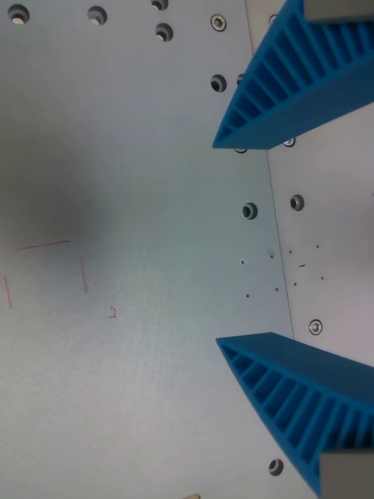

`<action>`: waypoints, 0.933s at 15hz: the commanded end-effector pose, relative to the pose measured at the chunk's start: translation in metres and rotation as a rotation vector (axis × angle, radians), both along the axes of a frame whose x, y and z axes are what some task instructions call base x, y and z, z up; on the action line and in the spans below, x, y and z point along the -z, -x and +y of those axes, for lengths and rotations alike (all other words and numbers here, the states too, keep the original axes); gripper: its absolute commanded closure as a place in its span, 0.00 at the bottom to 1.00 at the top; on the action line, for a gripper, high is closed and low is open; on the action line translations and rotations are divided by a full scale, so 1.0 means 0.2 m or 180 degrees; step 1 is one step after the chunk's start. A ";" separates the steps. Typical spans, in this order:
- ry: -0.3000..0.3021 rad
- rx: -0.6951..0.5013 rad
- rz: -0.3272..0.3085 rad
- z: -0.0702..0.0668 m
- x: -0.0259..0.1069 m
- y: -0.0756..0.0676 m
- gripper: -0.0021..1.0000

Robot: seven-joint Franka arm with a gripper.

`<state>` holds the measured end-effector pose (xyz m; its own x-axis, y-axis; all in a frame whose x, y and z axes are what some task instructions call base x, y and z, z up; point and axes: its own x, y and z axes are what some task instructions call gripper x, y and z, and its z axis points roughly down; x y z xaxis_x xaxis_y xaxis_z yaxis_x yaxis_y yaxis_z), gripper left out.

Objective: Move in gripper negative x

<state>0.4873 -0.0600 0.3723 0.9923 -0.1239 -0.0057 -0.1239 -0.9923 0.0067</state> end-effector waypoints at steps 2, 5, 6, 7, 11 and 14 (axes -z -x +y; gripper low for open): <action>0.0001 0.0001 -0.0014 0.01 -0.01 0.05 0.00; 0.0001 0.0001 -0.0014 0.02 -0.01 0.13 0.00; 0.0001 0.0001 -0.0014 0.02 -0.01 0.15 0.00; 0.0001 0.0001 -0.0014 0.02 -0.01 0.18 0.00; 0.0001 0.0001 -0.0014 0.03 -0.01 0.27 0.00; 0.0001 0.0001 -0.0014 0.04 -0.01 0.35 0.00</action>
<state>0.4332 -0.0534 0.3718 0.9891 -0.1221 -0.0819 -0.1224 -0.9925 0.0021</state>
